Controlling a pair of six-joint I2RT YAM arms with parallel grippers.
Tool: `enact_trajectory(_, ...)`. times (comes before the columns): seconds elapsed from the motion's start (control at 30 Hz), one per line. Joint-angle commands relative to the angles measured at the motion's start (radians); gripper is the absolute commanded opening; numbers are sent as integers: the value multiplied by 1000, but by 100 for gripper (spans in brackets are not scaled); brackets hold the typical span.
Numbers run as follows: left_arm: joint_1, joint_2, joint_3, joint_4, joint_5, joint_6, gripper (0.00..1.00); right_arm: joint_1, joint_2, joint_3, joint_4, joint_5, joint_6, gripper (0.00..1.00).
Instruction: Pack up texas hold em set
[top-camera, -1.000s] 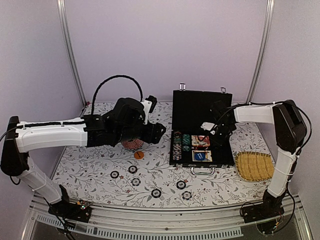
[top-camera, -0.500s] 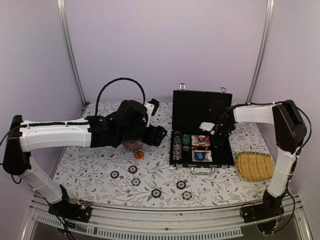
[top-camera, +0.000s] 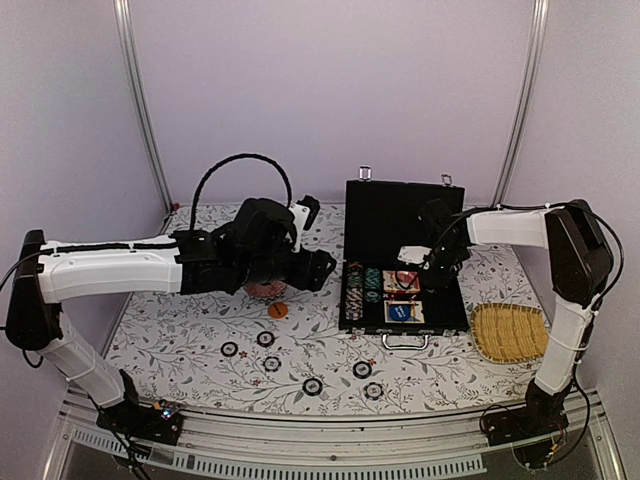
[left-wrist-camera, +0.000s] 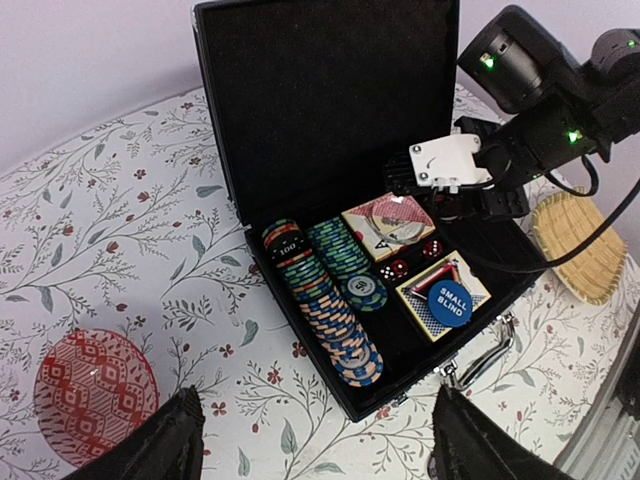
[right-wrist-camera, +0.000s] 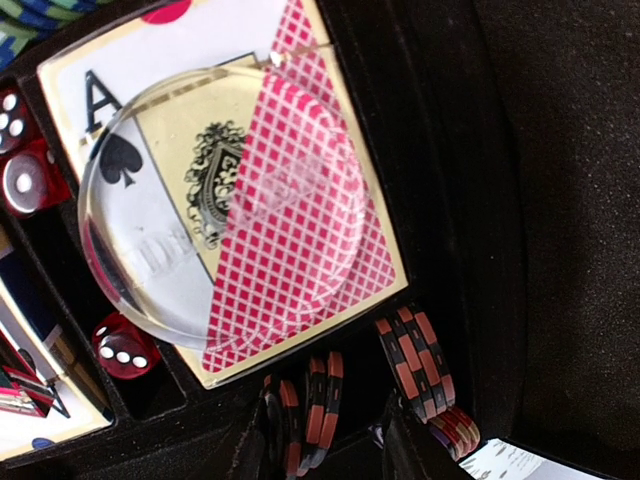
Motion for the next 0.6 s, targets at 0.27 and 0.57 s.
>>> enact_trajectory(0.27,-18,26,41,-18,17,6,79,12,-33,-39,-27,33,-60,39)
enact_trajectory(0.57,-22,26,42,-18,20,2,79,12,-5,-34,127,163,-80,38)
